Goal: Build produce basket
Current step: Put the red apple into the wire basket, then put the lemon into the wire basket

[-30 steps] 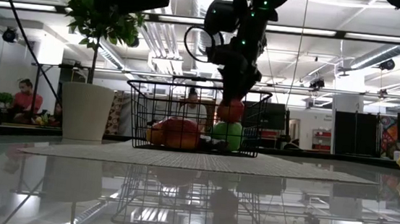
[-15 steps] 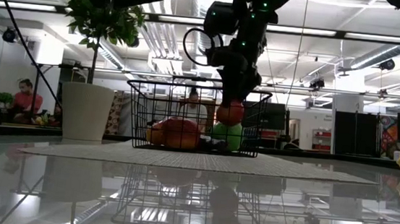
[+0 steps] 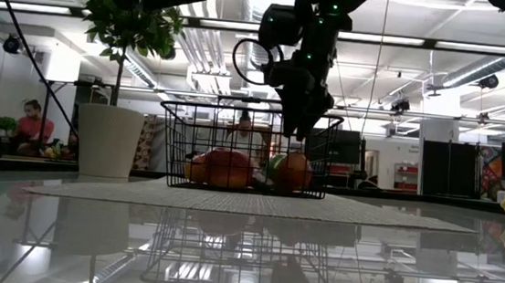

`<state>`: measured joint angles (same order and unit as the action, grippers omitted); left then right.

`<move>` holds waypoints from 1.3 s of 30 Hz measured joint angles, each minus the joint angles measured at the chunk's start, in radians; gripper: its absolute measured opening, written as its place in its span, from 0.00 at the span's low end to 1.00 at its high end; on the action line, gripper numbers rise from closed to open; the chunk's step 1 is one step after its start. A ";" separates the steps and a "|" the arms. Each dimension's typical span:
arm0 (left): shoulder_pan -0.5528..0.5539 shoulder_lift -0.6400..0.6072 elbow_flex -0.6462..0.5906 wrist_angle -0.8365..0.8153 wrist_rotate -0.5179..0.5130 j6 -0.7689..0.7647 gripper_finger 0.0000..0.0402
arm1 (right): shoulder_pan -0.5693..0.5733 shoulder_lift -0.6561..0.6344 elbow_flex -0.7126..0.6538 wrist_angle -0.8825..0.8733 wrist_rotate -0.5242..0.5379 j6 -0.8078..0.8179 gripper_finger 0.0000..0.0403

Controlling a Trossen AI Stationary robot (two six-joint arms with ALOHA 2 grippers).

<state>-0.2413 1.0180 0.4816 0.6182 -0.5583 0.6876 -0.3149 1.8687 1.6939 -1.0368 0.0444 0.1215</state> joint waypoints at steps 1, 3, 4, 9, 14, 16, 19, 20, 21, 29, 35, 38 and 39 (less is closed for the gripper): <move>0.000 0.000 0.000 0.000 0.000 0.000 0.82 | 0.000 0.000 0.000 -0.010 0.000 -0.001 0.75; 0.000 0.000 0.000 0.000 0.000 0.000 0.82 | 0.000 0.000 0.000 -0.024 0.002 -0.001 0.74; 0.000 0.000 0.000 0.000 0.000 0.000 0.82 | 0.000 0.000 0.000 -0.027 0.004 -0.001 0.73; 0.000 0.000 0.000 0.000 0.000 0.000 0.82 | 0.000 0.000 0.000 -0.038 0.006 -0.012 0.66; 0.000 0.000 0.000 0.000 0.000 0.000 0.82 | 0.000 0.000 0.006 -0.035 0.007 -0.028 0.52; 0.000 0.000 0.000 0.000 0.000 0.000 0.82 | 0.000 0.000 0.015 -0.034 0.007 -0.034 0.44; 0.000 0.000 0.000 0.000 0.000 0.000 0.82 | 0.000 0.000 0.036 -0.037 0.007 -0.043 0.32; 0.000 0.000 0.000 0.000 0.000 0.000 0.82 | 0.000 0.000 0.048 -0.043 0.007 -0.044 0.28; 0.000 0.000 0.000 0.000 0.000 0.000 0.82 | 0.000 -0.001 0.064 -0.057 0.007 -0.045 0.24; 0.000 0.000 0.000 0.000 0.000 -0.001 0.82 | 0.034 -0.093 0.151 -0.159 0.008 -0.037 0.03; 0.000 0.000 0.001 0.000 0.000 -0.004 0.82 | 0.141 -0.272 0.048 -0.126 0.009 -0.072 0.02; 0.000 0.000 0.002 0.000 0.000 -0.027 0.82 | 0.217 -0.383 -0.092 0.028 0.015 -0.070 0.02; 0.000 0.000 0.002 0.000 0.000 -0.028 0.82 | 0.242 -0.423 -0.150 0.093 0.019 -0.071 0.02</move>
<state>-0.2417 1.0183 0.4831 0.6184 -0.5579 0.6594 -0.0730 1.4454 1.5437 -0.9434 0.0636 0.0506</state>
